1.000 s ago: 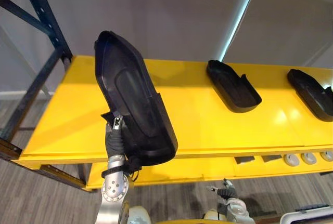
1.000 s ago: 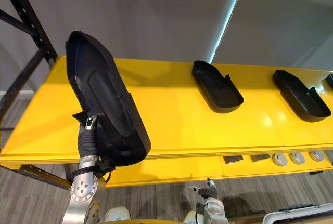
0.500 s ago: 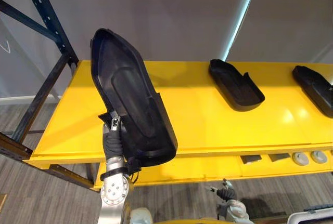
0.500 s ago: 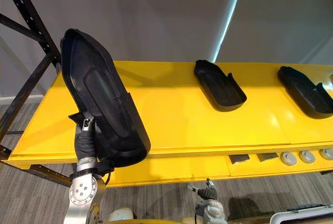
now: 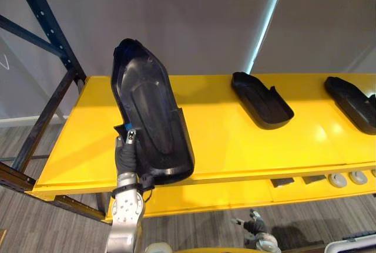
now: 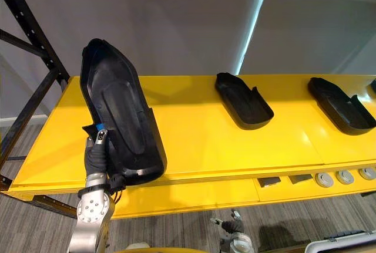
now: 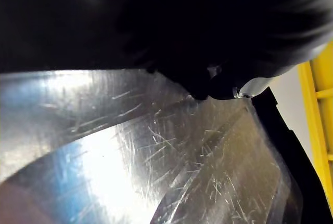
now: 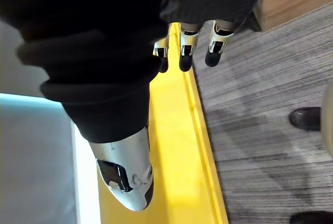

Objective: Walk over and take plastic housings, then place them on the shelf

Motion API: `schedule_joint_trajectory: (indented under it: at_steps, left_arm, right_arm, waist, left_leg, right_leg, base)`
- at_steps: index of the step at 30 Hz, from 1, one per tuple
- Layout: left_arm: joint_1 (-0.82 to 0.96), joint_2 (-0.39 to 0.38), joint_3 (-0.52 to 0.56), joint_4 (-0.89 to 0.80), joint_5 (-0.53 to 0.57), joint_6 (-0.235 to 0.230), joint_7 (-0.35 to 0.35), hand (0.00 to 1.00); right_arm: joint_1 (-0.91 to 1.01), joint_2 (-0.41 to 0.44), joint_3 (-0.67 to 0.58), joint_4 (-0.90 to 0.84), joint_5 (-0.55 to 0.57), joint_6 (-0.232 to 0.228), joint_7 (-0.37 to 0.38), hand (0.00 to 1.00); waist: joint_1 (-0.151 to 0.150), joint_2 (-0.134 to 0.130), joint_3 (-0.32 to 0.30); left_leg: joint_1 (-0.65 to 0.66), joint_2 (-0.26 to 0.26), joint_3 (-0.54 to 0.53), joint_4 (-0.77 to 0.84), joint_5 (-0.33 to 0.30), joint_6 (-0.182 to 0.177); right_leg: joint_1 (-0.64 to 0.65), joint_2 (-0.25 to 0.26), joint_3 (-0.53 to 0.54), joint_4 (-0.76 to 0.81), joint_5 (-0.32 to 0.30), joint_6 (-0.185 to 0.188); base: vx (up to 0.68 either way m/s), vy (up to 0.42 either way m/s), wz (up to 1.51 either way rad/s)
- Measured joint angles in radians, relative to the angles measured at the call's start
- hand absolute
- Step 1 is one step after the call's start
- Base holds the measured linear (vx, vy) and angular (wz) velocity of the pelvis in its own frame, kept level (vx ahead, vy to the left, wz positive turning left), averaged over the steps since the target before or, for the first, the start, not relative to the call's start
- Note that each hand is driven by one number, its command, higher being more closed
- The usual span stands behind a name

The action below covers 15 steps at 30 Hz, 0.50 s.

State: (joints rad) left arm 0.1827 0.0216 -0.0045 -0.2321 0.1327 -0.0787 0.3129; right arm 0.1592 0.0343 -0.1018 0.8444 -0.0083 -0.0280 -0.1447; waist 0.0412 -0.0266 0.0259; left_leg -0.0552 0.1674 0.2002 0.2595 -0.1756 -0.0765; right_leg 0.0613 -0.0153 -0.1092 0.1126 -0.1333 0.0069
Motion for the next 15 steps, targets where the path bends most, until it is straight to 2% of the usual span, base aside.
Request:
schedule_joint_trajectory:
  at_steps: [4, 6, 10, 15]
  left_arm:
    - [-0.084, 0.041, 0.020, 0.077, 0.050, 0.033, 0.018, 1.00]
    - [-0.128, 0.053, 0.052, 0.144, 0.077, 0.040, 0.021, 1.00]
    - [-0.187, 0.077, 0.128, 0.268, 0.096, 0.092, 0.042, 1.00]
    - [-0.210, 0.099, 0.143, 0.343, 0.116, 0.120, 0.044, 1.00]
  right_arm:
    - [0.004, -0.010, -0.002, 0.006, -0.003, -0.001, 0.014, 0.00]
    - [0.002, -0.014, -0.002, 0.008, -0.004, 0.000, 0.016, 0.00]
    - [-0.003, -0.022, -0.003, 0.009, -0.018, 0.001, 0.019, 0.00]
    - [0.003, -0.025, -0.007, 0.015, -0.025, 0.006, 0.020, 0.00]
  waist:
    - [-0.006, -0.005, -0.007]
    - [-0.010, -0.005, -0.013]
    - [-0.028, -0.003, -0.014]
    - [-0.029, -0.002, -0.014]
  left_leg:
    - [0.000, -0.007, 0.004, -0.055, 0.037, -0.006]
    - [0.011, -0.011, 0.013, -0.099, 0.072, -0.010]
    - [0.034, -0.024, 0.022, -0.210, 0.147, -0.011]
    - [0.048, -0.033, 0.025, -0.257, 0.177, -0.009]
  right_leg:
    - [-0.020, 0.008, 0.015, -0.018, 0.021, -0.005]
    - [-0.034, 0.011, 0.024, -0.039, 0.042, -0.005]
    - [-0.050, 0.015, 0.032, -0.079, 0.083, -0.006]
    - [-0.051, 0.015, 0.040, -0.099, 0.101, 0.000]
  base:
    - [-0.12, -0.019, -0.11]
    - [-0.11, -0.017, -0.14]
    - [-0.09, -0.016, -0.07]
    - [-0.03, 0.005, -0.03]
